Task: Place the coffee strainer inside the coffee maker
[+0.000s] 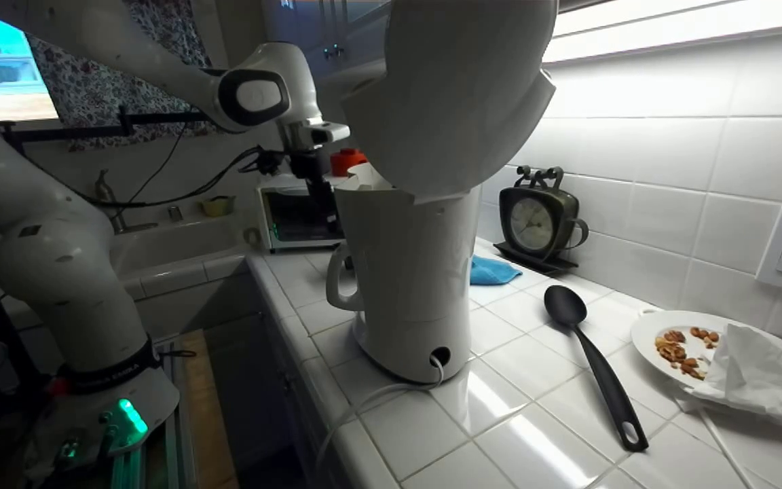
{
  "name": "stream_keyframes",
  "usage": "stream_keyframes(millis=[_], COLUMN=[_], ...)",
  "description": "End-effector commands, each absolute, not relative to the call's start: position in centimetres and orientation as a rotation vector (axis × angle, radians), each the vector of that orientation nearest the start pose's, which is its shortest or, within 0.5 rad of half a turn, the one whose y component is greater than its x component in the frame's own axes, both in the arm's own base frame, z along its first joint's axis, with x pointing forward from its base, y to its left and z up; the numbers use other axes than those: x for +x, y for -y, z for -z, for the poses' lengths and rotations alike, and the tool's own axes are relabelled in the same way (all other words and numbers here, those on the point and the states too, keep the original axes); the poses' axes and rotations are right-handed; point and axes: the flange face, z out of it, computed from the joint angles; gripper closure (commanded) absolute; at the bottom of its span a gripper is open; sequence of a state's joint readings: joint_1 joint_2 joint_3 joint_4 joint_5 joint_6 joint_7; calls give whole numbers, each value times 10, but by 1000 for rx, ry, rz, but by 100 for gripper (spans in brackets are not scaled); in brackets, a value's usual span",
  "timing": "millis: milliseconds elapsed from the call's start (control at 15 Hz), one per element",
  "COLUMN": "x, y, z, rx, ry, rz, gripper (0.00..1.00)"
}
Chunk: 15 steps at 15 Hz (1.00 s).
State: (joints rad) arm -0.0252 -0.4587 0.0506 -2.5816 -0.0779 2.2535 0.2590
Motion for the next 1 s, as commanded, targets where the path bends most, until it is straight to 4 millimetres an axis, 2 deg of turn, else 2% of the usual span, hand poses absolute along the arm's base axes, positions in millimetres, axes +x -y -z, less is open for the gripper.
stream_keyframes(millis=[0,400,600,933], x=[421,431,435,448], y=[-9,-6,-4,-7], z=[-414,-397,-395,-384], rx=[-3165,-3137,-3117,-3071], ry=[-400,-428,-440,-380], rz=[263,293,363,425], gripper=[0,0,0,0])
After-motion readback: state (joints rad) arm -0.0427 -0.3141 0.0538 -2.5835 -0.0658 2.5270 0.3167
